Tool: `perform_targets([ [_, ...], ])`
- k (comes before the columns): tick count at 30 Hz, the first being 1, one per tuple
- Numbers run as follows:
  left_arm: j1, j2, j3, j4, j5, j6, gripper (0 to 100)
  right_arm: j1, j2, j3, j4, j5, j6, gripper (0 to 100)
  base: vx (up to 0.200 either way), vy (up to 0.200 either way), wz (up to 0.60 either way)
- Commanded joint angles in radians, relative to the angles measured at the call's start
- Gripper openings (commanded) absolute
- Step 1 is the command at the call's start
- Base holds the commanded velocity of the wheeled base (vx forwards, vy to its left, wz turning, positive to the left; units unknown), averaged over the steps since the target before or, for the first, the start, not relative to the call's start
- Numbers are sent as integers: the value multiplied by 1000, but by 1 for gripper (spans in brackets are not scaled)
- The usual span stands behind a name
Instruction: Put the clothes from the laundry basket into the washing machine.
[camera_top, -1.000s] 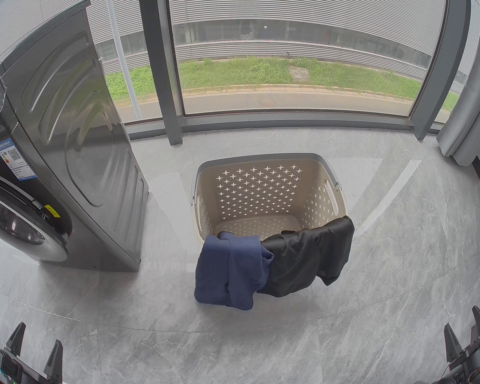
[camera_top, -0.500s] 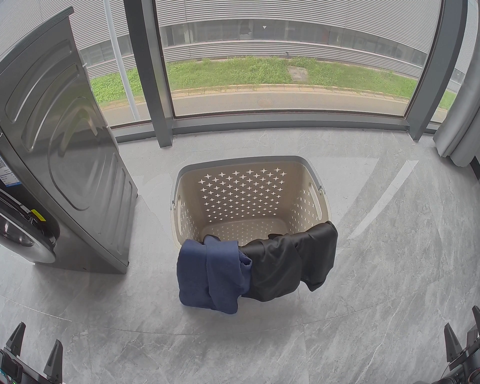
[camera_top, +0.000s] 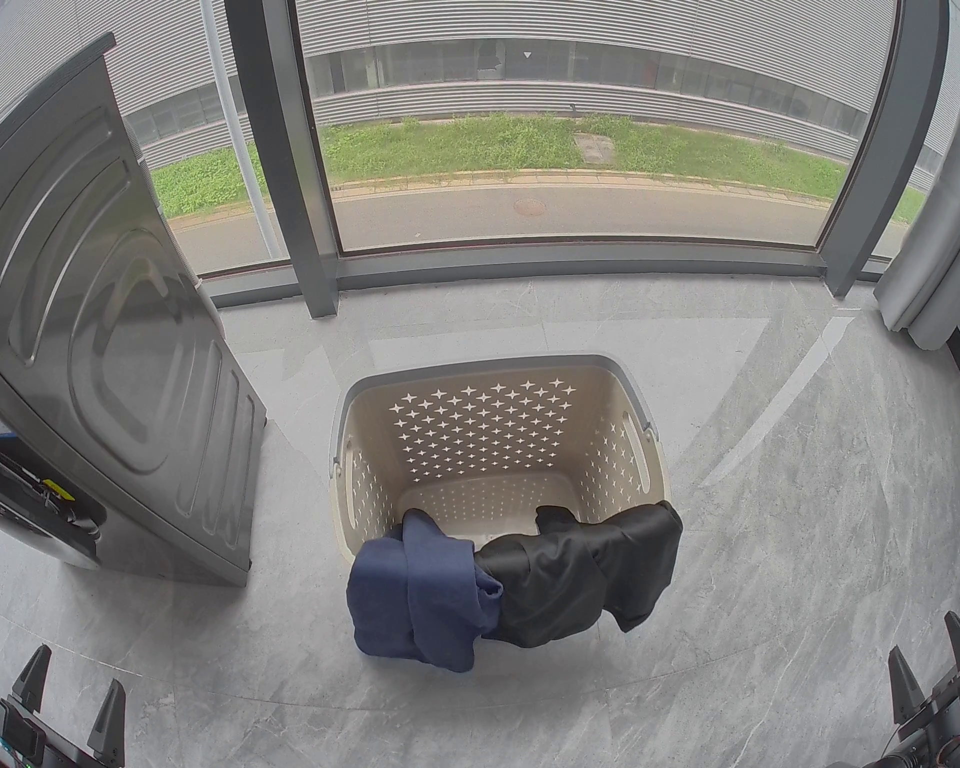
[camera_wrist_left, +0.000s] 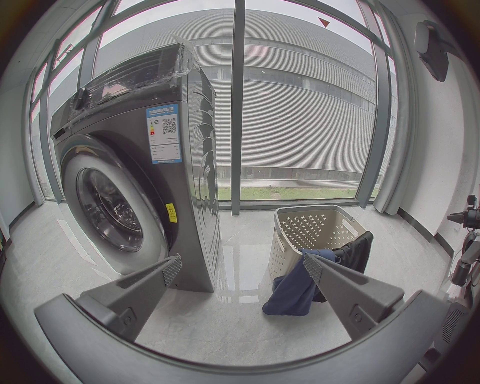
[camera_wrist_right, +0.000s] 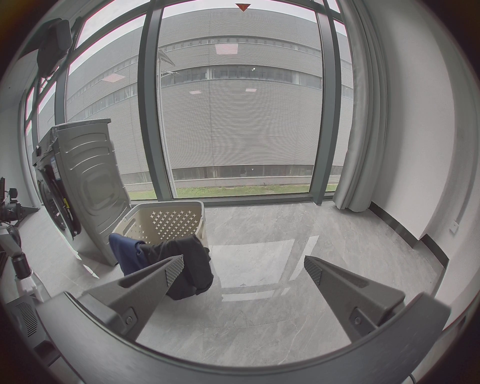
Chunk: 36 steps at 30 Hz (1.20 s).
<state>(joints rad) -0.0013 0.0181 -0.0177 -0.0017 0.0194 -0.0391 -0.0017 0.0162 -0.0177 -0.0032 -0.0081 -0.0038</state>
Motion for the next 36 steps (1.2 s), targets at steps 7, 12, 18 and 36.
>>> perform_targets([
  [7,0,-17,18,0,1,-2,100,0,-16,18,0,0,-1,100,0,0,0],
  [12,0,-17,18,0,1,-2,100,0,-16,18,0,0,-1,100,0,-120,0],
  [18,0,-17,18,0,1,-2,100,0,-16,18,0,0,-1,100,0,-100,0],
  [36,0,-17,18,0,1,-2,100,0,-16,18,-1,0,-1,100,67,0,0],
])
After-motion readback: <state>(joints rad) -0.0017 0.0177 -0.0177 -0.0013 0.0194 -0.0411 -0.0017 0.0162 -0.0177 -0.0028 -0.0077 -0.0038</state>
